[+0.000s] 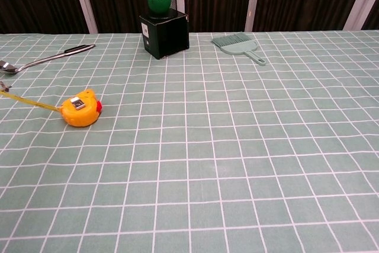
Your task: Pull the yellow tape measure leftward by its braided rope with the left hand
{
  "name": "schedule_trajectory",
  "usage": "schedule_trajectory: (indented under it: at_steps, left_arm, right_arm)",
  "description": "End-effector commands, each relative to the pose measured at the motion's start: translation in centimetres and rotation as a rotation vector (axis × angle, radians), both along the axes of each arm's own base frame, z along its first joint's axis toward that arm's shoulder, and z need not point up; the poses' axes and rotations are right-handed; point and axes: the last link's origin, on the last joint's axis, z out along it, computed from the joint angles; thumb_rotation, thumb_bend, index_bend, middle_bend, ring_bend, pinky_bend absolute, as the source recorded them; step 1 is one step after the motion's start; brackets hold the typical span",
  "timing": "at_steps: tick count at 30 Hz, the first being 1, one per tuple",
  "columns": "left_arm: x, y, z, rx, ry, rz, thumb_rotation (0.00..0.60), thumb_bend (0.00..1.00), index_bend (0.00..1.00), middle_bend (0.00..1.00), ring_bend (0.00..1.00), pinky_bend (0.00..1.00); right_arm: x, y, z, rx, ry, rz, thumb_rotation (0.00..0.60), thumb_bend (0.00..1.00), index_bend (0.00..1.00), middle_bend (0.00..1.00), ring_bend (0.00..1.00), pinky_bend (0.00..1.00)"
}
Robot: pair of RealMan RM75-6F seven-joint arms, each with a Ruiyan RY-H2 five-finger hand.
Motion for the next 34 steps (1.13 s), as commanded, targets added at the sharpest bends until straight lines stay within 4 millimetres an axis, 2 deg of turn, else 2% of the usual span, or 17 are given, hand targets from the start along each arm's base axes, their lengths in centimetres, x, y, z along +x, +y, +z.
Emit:
schedule_trajectory:
  at_steps: [1, 4, 9, 11, 14, 17, 22, 25, 28, 34]
  left_arm:
    - [-1.5, -0.3, 1.0, 0.031, -0.004, 0.047, 0.6, 0.53, 0.54, 0.1, 0.0, 0.0]
    - [-1.9, -0.5, 1.2, 0.025, -0.013, 0.064, 0.6, 0.49, 0.49, 0.08, 0.0, 0.0]
    - [-1.9, -1.3, 0.9, -0.005, -0.031, 0.075, 0.6, 0.14, 0.28, 0.0, 0.0, 0.0]
    - [-1.6, -1.7, 0.8, -0.004, -0.062, 0.076, 0.6, 0.09, 0.22, 0.0, 0.0, 0.0]
    - [-0.7, -2.5, 0.7, 0.002, -0.143, 0.071, 0.6, 0.07, 0.14, 0.0, 0.0, 0.0]
    - [1.5, -4.5, 0.4, 0.008, -0.295, 0.057, 0.6, 0.07, 0.1, 0.0, 0.0, 0.0]
    - [5.0, -9.4, -0.9, -0.033, -0.443, 0.018, 0.6, 0.06, 0.03, 0.0, 0.0, 0.0]
    - [6.0, -12.1, -2.1, -0.056, -0.455, -0.015, 0.6, 0.05, 0.0, 0.0, 0.0, 0.0]
    - [6.1, -13.4, -3.0, -0.045, -0.417, -0.08, 0.6, 0.03, 0.0, 0.0, 0.0, 0.0]
    - [5.2, -13.8, -4.9, -0.064, -0.369, -0.118, 0.6, 0.0, 0.0, 0.0, 0.0, 0.0]
  right_arm:
    - [0.0, 0.0, 0.0, 0.0, 0.001, -0.003, 0.6, 0.12, 0.0, 0.0, 0.0, 0.0]
    - [-0.1, 0.0, 0.0, 0.001, 0.002, -0.005, 0.6, 0.12, 0.0, 0.0, 0.0, 0.0]
    - [-0.1, 0.0, 0.0, 0.002, 0.006, -0.007, 0.6, 0.12, 0.0, 0.0, 0.0, 0.0]
    - [-0.1, 0.0, 0.0, 0.001, 0.007, -0.007, 0.6, 0.12, 0.0, 0.0, 0.0, 0.0]
    - [-0.1, 0.1, 0.1, 0.002, 0.012, -0.004, 0.6, 0.12, 0.0, 0.0, 0.0, 0.0]
    - [0.0, 0.2, 0.1, 0.007, 0.031, 0.014, 0.6, 0.12, 0.0, 0.0, 0.0, 0.0]
    - [0.1, 0.4, 0.1, 0.008, 0.058, 0.043, 0.6, 0.12, 0.0, 0.0, 0.0, 0.0]
    - [0.1, 0.4, 0.1, 0.006, 0.07, 0.05, 0.6, 0.12, 0.0, 0.0, 0.0, 0.0]
    - [0.2, 0.5, 0.0, 0.006, 0.08, 0.056, 0.6, 0.12, 0.0, 0.0, 0.0, 0.0]
    - [0.4, 0.6, -0.2, 0.011, 0.11, 0.081, 0.6, 0.12, 0.0, 0.0, 0.0, 0.0]
